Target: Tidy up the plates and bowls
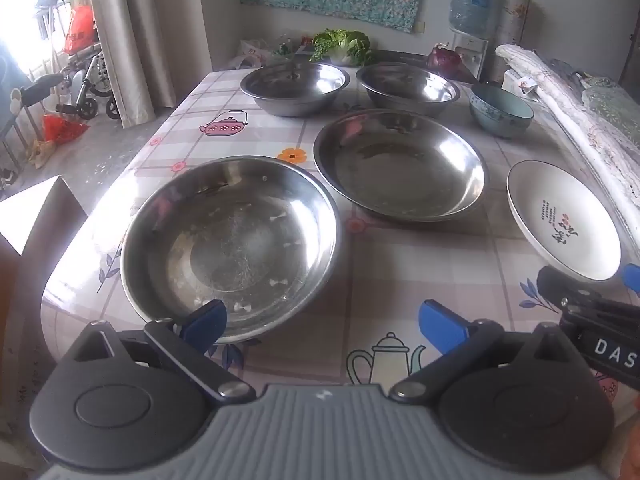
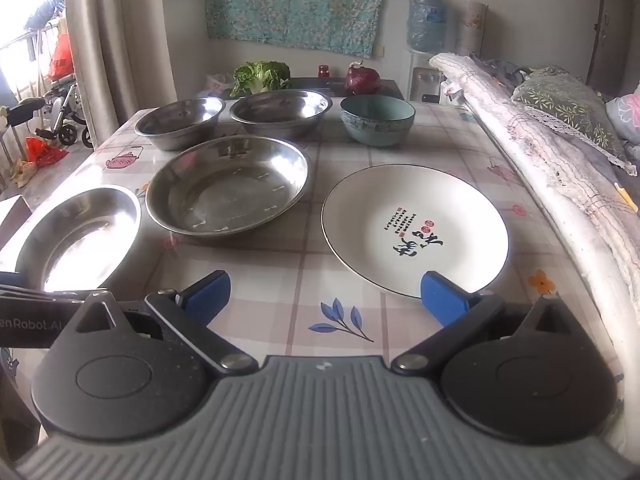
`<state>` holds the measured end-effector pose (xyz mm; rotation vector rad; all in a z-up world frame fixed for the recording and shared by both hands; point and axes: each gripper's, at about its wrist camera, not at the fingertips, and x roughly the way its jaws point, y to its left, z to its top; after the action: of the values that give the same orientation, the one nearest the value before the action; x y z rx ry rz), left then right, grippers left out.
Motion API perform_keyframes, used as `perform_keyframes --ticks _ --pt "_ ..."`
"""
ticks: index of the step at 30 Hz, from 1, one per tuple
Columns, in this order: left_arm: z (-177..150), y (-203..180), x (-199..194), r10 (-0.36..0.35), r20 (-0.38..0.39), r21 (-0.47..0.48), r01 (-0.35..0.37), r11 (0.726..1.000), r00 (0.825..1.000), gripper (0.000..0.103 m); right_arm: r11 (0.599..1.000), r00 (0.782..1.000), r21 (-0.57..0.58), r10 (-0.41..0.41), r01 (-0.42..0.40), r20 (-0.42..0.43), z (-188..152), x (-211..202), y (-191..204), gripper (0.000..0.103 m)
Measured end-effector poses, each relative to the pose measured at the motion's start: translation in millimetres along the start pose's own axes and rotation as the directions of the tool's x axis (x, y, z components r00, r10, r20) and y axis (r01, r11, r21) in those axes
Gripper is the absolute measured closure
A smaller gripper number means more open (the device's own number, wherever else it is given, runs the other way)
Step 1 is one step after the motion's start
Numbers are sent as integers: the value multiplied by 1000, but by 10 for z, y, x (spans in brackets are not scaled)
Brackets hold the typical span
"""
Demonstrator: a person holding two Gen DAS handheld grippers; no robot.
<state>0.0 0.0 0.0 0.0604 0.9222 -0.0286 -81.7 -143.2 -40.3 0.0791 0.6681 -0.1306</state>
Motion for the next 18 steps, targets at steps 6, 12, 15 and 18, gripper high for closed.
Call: perform_keyframes --ticks 6,12,15,18 --pt "-4 -12 -5 -6 3 -1 6 1000 1000 0 1000 1000 -3 6 -6 -4 -31 -43 -39 1" --pt "-13 14 -17 -14 1 -7 14 1000 1000 0 999 999 -37 -9 8 -31 19 24 52 1" --pt "-9 29 -17 -18 -2 -9 18 1000 1000 0 1000 999 -31 -5 4 -33 9 -39 39 1" --pt "-8 21 -27 -22 -2 -8 22 1000 1000 0 1000 999 -23 -10 9 -41 5 -29 28 1"
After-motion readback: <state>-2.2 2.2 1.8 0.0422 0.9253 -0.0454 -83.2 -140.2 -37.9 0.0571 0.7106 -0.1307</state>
